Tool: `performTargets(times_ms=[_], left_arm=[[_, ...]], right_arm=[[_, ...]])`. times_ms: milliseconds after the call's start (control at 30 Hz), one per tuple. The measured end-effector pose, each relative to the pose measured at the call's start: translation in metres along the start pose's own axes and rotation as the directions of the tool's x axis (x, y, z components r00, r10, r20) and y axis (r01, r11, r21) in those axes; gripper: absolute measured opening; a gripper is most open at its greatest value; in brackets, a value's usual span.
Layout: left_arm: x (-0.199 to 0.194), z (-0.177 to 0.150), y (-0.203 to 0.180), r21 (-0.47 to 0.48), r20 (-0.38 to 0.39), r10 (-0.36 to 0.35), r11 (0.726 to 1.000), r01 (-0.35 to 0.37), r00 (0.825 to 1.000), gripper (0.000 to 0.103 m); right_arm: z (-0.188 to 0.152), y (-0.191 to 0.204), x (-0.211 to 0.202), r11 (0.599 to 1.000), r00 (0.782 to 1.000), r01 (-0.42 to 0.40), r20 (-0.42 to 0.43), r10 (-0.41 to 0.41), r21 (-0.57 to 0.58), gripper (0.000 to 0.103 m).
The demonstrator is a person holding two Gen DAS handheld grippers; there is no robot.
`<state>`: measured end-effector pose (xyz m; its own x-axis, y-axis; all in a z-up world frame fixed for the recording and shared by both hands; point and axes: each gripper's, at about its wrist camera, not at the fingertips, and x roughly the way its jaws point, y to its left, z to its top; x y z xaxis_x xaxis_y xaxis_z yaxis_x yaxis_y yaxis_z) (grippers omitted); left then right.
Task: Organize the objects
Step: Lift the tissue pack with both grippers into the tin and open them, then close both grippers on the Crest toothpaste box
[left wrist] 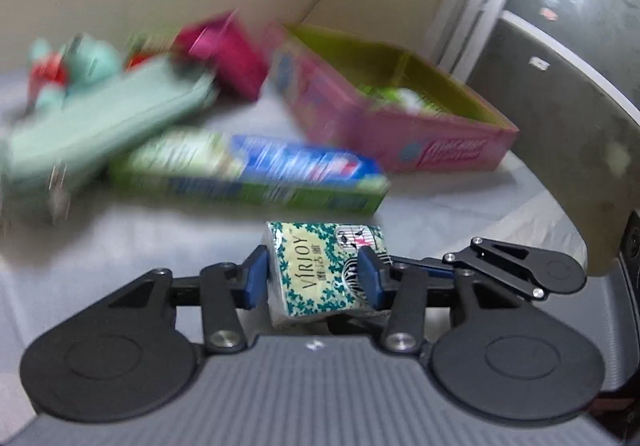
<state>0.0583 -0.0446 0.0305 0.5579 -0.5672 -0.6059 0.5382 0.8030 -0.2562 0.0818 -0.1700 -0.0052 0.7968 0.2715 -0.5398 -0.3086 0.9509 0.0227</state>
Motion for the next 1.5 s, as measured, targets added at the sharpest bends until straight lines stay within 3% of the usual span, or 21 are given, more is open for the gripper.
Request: performTargets(times_ms=[100, 233, 300, 333, 433, 533, 733, 833, 967, 1100, 1233, 1300, 1333, 1400, 1467, 1500], left_arm=[[0.004, 0.043, -0.023, 0.048, 0.06, -0.045, 0.998, 0.042, 0.997, 0.05], [0.039, 0.097, -0.062, 0.162, 0.135, -0.066, 0.986, 0.044, 0.989, 0.057], [0.073, 0.115, -0.075, 0.176, 0.141, -0.044, 0.984, 0.019, 0.989, 0.064], [0.091, 0.122, -0.077, 0.169, 0.144, -0.015, 0.986, -0.01, 0.989, 0.071], [0.111, 0.124, -0.07, 0.124, 0.183, 0.133, 0.98, -0.157, 0.974, 0.073], [0.098, 0.11, -0.057, 0.094, 0.182, 0.096, 0.989, -0.114, 0.979, 0.073], [0.035, 0.05, -0.034, 0.082, 0.2, 0.081, 0.992, -0.099, 0.977, 0.073], [0.024, 0.026, -0.024, 0.077, 0.178, 0.133, 0.986, -0.148, 0.975, 0.073], [0.014, 0.007, 0.003, 0.022, 0.148, 0.234, 0.971, -0.239, 0.961, 0.073], [-0.003, 0.0, 0.052, -0.119, 0.124, 0.256, 0.963, -0.242, 0.959, 0.073], [0.004, 0.013, 0.088, -0.204, 0.09, 0.251, 0.952, -0.229, 0.964, 0.074], [0.015, 0.023, 0.102, -0.244, 0.069, 0.245, 0.944, -0.222, 0.967, 0.089], [0.021, 0.028, 0.108, -0.264, 0.062, 0.256, 0.936, -0.232, 0.965, 0.096], [0.028, 0.033, 0.12, -0.294, 0.068, 0.282, 0.922, -0.251, 0.957, 0.096], [0.029, 0.034, 0.126, -0.305, 0.08, 0.297, 0.916, -0.26, 0.952, 0.095], [0.028, 0.034, 0.127, -0.312, 0.083, 0.285, 0.917, -0.247, 0.955, 0.094]], right_arm=[[0.013, -0.023, -0.025, 0.998, 0.991, 0.054, 0.122, -0.057, 0.025, 0.048], [0.041, -0.072, -0.031, 0.981, 0.956, 0.185, 0.223, -0.192, 0.053, 0.051], [0.051, -0.104, -0.016, 0.972, 0.948, 0.221, 0.216, -0.234, 0.085, 0.061], [0.053, -0.116, -0.007, 0.959, 0.939, 0.265, 0.203, -0.279, 0.097, 0.073], [0.045, -0.143, 0.001, 0.914, 0.905, 0.375, 0.151, -0.397, 0.154, 0.071], [0.021, -0.156, -0.032, 0.915, 0.918, 0.28, 0.196, -0.344, 0.292, 0.07], [-0.013, -0.143, -0.063, 0.87, 0.916, 0.25, 0.188, -0.355, 0.424, 0.072], [-0.013, -0.132, -0.061, 0.879, 0.932, 0.242, 0.154, -0.328, 0.41, 0.072], [-0.008, -0.116, -0.046, 0.895, 0.964, 0.186, 0.1, -0.246, 0.407, 0.071], [0.0, -0.088, -0.022, 0.922, 0.986, 0.119, 0.064, -0.153, 0.369, 0.071], [0.018, -0.066, 0.019, 0.962, 0.995, 0.103, -0.009, -0.104, 0.251, 0.076], [0.028, -0.058, 0.038, 0.974, 0.991, 0.133, -0.02, -0.132, 0.184, 0.088], [0.033, -0.056, 0.048, 0.977, 0.989, 0.149, -0.023, -0.147, 0.152, 0.087], [0.036, -0.057, 0.06, 0.981, 0.993, 0.11, -0.06, -0.101, 0.158, 0.077], [0.032, -0.053, 0.052, 0.988, 0.996, 0.081, -0.042, -0.076, 0.133, 0.06], [0.026, -0.05, 0.044, 0.99, 0.998, 0.055, -0.035, -0.051, 0.128, 0.058]])
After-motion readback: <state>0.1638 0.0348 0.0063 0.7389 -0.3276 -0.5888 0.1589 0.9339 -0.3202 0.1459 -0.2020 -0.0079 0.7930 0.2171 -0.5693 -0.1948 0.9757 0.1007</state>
